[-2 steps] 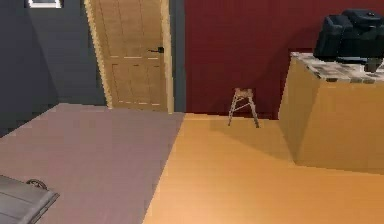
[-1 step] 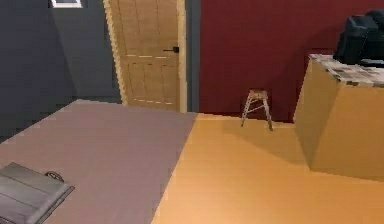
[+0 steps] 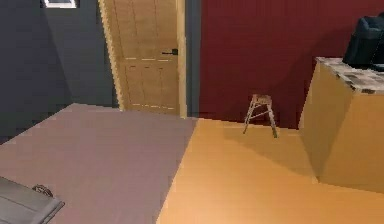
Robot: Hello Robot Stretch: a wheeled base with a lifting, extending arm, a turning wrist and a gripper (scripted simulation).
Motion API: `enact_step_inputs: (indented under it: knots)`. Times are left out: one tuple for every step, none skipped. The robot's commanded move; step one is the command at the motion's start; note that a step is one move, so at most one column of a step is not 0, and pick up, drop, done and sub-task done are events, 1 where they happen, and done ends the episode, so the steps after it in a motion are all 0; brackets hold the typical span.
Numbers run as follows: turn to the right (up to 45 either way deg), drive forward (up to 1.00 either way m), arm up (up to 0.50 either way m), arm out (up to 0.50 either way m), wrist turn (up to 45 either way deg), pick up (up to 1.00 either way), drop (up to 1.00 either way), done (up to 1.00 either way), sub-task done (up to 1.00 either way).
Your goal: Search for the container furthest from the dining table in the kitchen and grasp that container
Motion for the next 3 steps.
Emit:
enact_step_inputs:
  knots:
    - [45.0,0.0,0.0,0.0,0.0,0.0,0.0,0.0,0.0]
    - [9.0,0.0,0.0,0.0,0.0,0.0,0.0,0.0,0.0]
    - [0.0,0.45,0.0,0.0,0.0,0.0,0.0,0.0,0.0]
